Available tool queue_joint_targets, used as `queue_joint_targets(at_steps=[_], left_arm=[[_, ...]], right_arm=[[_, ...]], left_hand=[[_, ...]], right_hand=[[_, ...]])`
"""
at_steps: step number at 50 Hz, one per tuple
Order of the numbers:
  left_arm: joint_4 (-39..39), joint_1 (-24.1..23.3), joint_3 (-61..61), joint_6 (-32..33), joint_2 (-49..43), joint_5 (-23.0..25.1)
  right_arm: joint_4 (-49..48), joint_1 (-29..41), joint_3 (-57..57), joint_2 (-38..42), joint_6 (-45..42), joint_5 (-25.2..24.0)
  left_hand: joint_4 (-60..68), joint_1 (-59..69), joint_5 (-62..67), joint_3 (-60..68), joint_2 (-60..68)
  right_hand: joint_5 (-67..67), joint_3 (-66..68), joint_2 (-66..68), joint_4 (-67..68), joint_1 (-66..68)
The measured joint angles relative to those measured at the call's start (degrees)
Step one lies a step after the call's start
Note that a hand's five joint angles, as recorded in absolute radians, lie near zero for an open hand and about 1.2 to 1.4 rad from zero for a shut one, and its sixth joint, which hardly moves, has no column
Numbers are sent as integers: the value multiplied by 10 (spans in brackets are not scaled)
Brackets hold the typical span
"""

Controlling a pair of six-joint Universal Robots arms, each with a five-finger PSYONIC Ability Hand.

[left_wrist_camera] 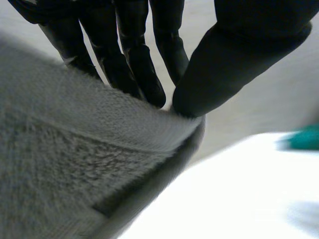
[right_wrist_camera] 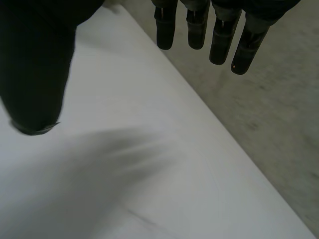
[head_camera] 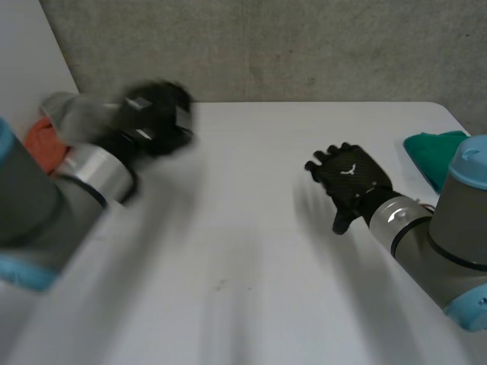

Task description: Fold the laundry.

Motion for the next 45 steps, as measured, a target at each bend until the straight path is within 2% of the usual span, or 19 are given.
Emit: queue_joint_targets(at_steps=[2,4,6,10,18,23,29,36,42,45], left_arm=[[-10,-64,-19,-20,-9,39],[-17,-108,-25,-24,-25,66],[-26,-141,-25,-19,-43,84],[-38,-148,-8,1,-66,74],[-56,-42,25,50,-75,-31],[-61,1,29,86,-74,-62],[-64,36,34,156,-86,-64],[-65,79,68,255,-139,-58],[-66,121,140,307,-218,-50],[-66,141,191,318,-267,-30]], right_arm=[[-6,-4,-2,-1,2,20],[-10,-7,-4,-1,2,33],[-13,-10,-4,0,3,45],[-14,-13,0,0,3,56],[-10,-11,5,0,4,52],[-2,-7,3,0,5,44],[49,6,-11,2,17,18],[112,46,-36,19,94,-2],[117,90,-50,61,160,4],[105,115,-59,90,172,21]], left_hand=[[-63,-74,-60,-63,-74],[-281,-324,-274,-277,-292],[-484,-511,-469,-475,-481],[-570,-538,-544,-563,-567],[-571,-538,-543,-563,-569],[-573,-538,-549,-572,-569],[-573,-538,-550,-572,-569],[-573,-538,-549,-572,-569],[-573,-538,-549,-572,-569],[-573,-538,-549,-572,-569]], right_hand=[[0,0,0,0,0],[0,0,0,0,0],[0,0,0,0,0],[0,0,0,0,0],[0,0,0,0,0],[0,0,0,0,0],[0,0,0,0,0],[0,0,0,0,0],[0,0,0,0,0],[0,0,0,0,0]])
